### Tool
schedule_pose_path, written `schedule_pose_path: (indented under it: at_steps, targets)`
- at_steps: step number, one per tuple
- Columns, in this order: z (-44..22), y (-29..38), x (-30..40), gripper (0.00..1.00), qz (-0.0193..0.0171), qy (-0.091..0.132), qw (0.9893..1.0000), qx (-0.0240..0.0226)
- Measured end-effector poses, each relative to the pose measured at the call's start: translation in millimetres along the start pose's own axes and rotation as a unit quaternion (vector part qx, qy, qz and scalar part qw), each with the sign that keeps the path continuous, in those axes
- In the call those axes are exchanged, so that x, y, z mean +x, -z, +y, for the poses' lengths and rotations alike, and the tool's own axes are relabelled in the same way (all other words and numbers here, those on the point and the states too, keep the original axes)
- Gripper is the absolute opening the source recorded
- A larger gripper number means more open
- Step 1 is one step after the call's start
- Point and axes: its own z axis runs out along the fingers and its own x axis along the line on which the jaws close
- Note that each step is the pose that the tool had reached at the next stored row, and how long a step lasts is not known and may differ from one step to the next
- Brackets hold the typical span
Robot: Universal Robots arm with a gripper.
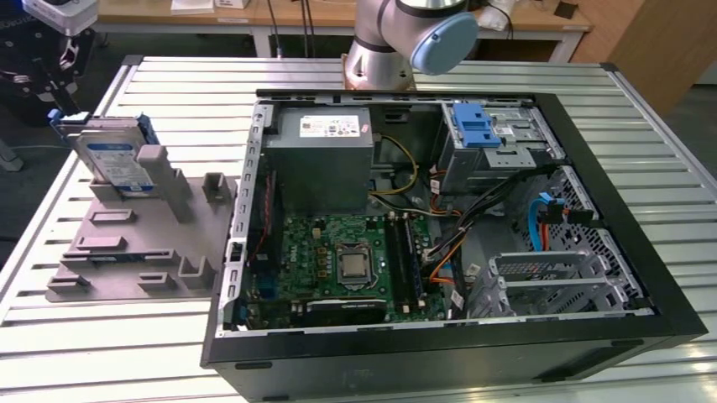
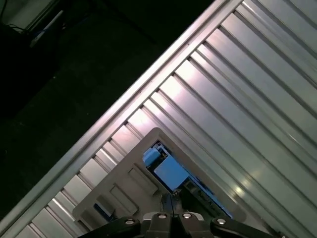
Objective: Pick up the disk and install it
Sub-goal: 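Pick up the disk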
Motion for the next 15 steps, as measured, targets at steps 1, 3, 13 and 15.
schedule_pose_path:
  at_steps: [1,3,13,15]
  targets:
    - [0.0,-0.1,0.0,0.11,0.0003,0.009,1.0,0.0001]
    - [0.0,-0.1,0.0,0.11,0.0011,0.027,0.9996,0.0003]
    - [0.0,-0.5,0.0,0.11,0.0028,0.11,0.9939,0.003]
    - [0.0,-0.5,0.0,0.11,0.0028,0.124,0.9922,0.0039]
